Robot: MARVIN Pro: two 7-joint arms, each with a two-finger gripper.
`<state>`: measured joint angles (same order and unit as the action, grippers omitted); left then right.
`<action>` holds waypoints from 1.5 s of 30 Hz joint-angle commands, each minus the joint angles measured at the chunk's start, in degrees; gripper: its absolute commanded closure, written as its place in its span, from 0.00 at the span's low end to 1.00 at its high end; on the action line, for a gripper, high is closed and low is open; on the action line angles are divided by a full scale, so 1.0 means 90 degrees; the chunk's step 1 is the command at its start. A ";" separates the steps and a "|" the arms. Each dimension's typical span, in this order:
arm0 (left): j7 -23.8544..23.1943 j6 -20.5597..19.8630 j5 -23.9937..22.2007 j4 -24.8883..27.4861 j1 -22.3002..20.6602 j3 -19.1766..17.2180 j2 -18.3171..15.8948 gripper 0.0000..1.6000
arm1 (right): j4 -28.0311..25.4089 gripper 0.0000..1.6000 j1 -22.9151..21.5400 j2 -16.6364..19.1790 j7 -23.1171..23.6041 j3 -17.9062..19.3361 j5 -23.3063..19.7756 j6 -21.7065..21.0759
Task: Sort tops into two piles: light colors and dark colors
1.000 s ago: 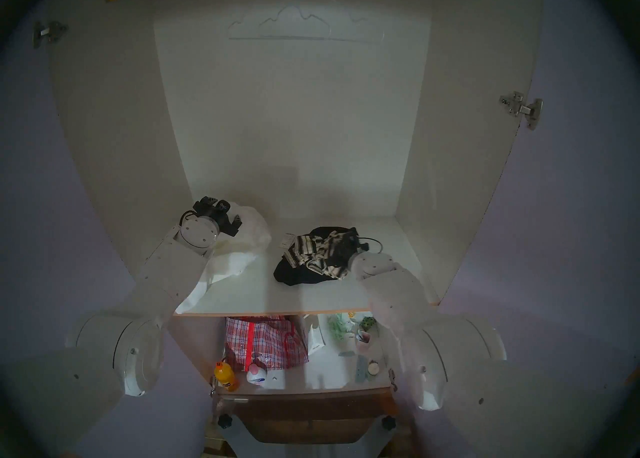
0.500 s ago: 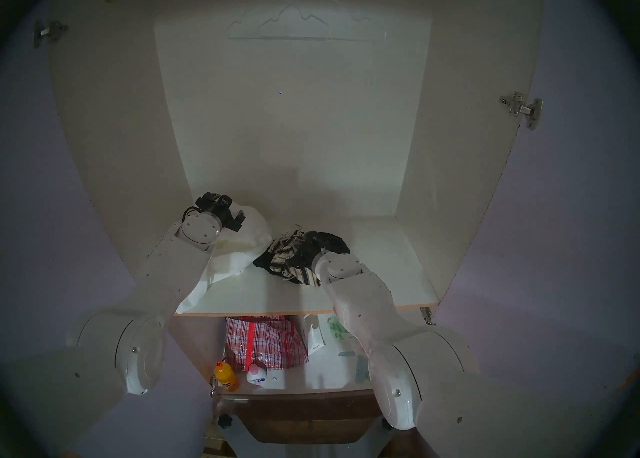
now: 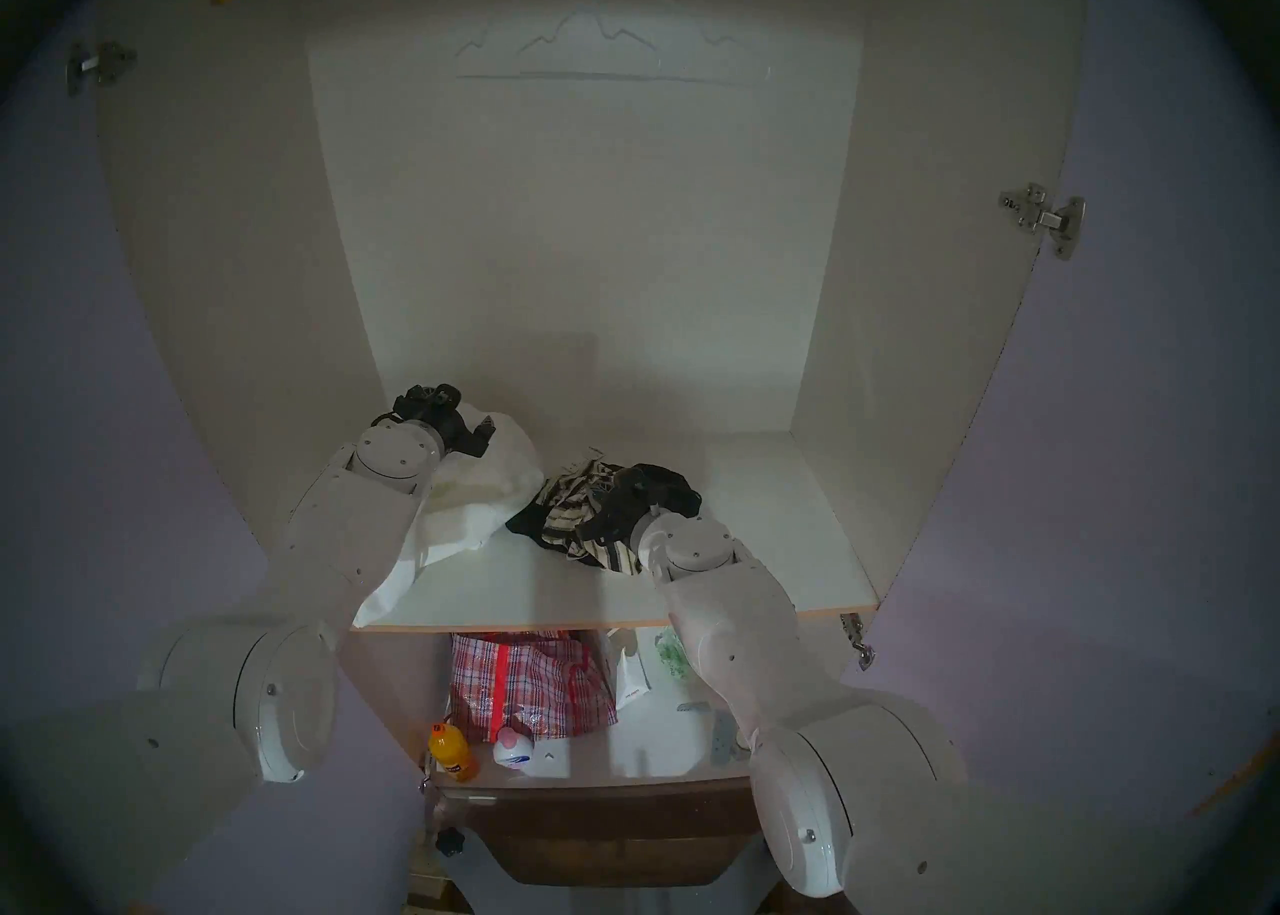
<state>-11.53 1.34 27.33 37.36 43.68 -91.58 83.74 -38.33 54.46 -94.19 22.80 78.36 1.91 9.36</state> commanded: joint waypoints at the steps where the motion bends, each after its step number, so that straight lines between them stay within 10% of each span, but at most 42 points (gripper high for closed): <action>1: -0.0164 0.0048 -0.0095 0.0165 -0.0243 -0.0025 0.0032 0.00 | -0.0732 1.00 -0.0110 -0.0109 0.0134 0.0055 -0.0136 0.0236; 8: -0.0346 0.0046 -0.0176 0.0176 -0.0262 -0.0041 0.0016 0.00 | -0.1611 0.73 0.0439 -0.0087 0.0287 0.0118 -0.0230 -0.0016; 14: -0.0502 0.0042 -0.0244 0.0180 -0.0282 -0.0064 0.0001 0.00 | -0.2557 0.97 0.1263 0.0011 0.0309 0.0215 -0.0317 -0.0278; 28: -0.0905 0.0033 -0.0403 0.0218 -0.0316 -0.0122 -0.0042 0.00 | -0.5191 1.00 0.1729 -0.0002 0.0081 0.0537 -0.0284 -0.0299; 35: -0.1491 -0.0027 -0.0587 0.0354 -0.0309 -0.0192 -0.0117 0.00 | -0.6691 1.00 0.2533 -0.0031 -0.0777 0.0702 0.0239 -0.1784; 45: -0.2254 -0.0299 -0.0728 0.0661 -0.0217 -0.0305 -0.0198 0.00 | -0.6387 1.00 0.2123 -0.0115 -0.2174 0.0426 0.0742 -0.3651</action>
<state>-29.86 -0.29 21.87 40.27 43.38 -93.72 82.09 -96.99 77.64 -94.34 3.51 82.57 7.93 -21.05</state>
